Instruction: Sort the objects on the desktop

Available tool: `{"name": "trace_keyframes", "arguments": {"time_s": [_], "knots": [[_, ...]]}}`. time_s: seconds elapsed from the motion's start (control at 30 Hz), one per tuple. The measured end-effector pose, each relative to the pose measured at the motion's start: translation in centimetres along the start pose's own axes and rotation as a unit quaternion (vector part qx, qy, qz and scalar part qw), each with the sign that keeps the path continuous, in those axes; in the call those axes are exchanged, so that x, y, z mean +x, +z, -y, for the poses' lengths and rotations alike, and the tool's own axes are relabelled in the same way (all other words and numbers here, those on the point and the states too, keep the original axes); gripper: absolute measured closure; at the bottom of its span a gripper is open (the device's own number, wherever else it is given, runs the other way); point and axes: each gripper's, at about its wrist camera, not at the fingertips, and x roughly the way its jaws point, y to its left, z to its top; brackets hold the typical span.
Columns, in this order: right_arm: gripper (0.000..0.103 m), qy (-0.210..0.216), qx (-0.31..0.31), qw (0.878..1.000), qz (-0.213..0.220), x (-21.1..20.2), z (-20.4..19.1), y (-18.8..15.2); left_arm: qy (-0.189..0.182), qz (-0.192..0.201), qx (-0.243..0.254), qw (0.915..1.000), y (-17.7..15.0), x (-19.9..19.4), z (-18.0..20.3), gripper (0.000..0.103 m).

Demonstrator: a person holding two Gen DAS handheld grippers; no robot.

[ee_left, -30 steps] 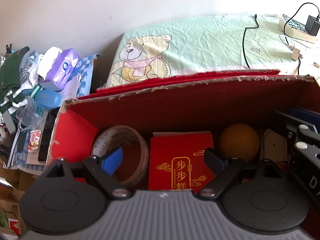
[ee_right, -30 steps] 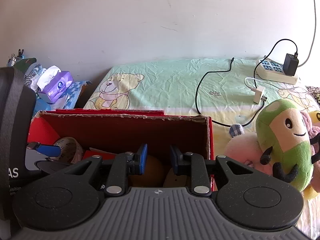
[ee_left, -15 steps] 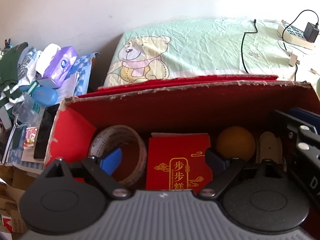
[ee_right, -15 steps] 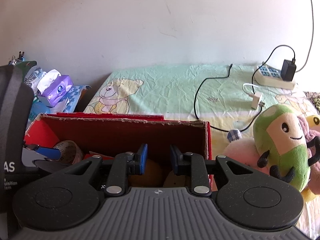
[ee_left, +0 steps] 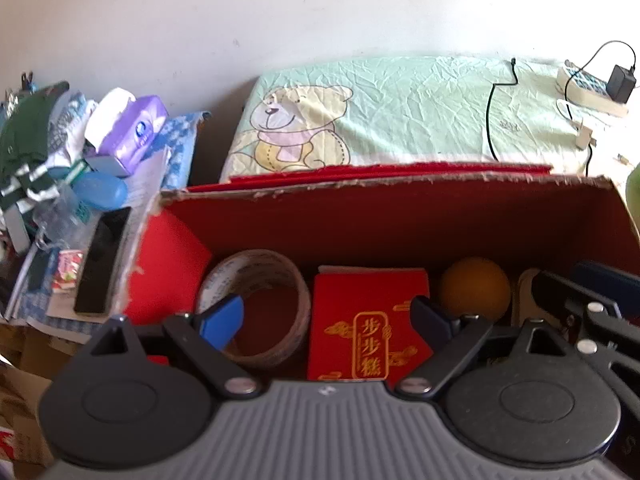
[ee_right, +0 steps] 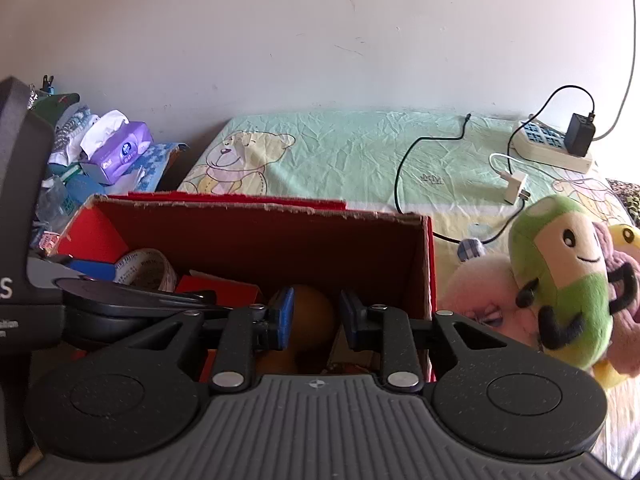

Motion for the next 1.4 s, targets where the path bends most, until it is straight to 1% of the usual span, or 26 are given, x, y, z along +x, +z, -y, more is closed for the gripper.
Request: {"name": "trace_keyframes", "arguments": {"time_s": [0.07, 0.17, 0.23, 0.5, 0.67, 0.8, 0.87, 0.93, 1.1, 1.33, 1.4], "knots": [[0.074, -0.006, -0.002, 1.000, 0.001, -0.2, -0.2, -0.2, 0.004, 0.000, 0.005, 1.0000, -0.3, -0.4, 0.0, 0.011], [0.072, 0.001, 0.014, 1.000, -0.002, -0.6, -0.1, -0.5, -0.001, -0.001, 0.002, 1.0000, -0.7, -1.1, -0.5, 0.011], [0.069, 0.006, 0.023, 1.000, -0.003, -0.9, -0.1, -0.6, -0.003, -0.002, -0.001, 1.0000, -1.1, -1.5, -0.9, 0.011], [0.067, 0.017, 0.032, 0.999, 0.002, -1.8, -1.0, -1.2, 0.007, 0.007, -0.009, 0.9999, -2.4, -3.2, -1.9, 0.011], [0.066, 0.006, 0.040, 0.999, -0.004, -1.7, -1.3, -1.5, -0.005, 0.002, -0.013, 0.9999, -2.8, -3.3, -2.6, 0.011], [0.064, 0.006, 0.052, 0.999, -0.010, -1.6, -1.3, -1.6, -0.021, -0.006, -0.023, 0.9995, -3.1, -3.1, -3.2, 0.011], [0.063, 0.006, 0.049, 0.999, -0.007, -1.8, -1.6, -1.7, -0.026, -0.009, -0.028, 0.9992, -3.2, -3.0, -3.5, 0.010], [0.061, 0.005, 0.046, 0.999, -0.005, -1.9, -1.7, -1.7, -0.025, -0.004, -0.028, 0.9993, -3.3, -3.2, -3.6, 0.009], [0.061, 0.003, 0.048, 0.999, -0.002, -2.2, -1.7, -1.5, -0.025, 0.004, -0.028, 0.9993, -3.3, -3.5, -3.6, 0.009], [0.057, 0.004, 0.052, 0.999, -0.008, -2.2, -1.7, -1.7, -0.009, -0.001, -0.011, 0.9999, -3.4, -2.9, -3.0, 0.008], [0.056, 0.002, 0.053, 0.999, -0.009, -2.2, -1.7, -1.8, -0.011, -0.006, -0.012, 0.9998, -3.4, -2.8, -3.1, 0.008]]}}
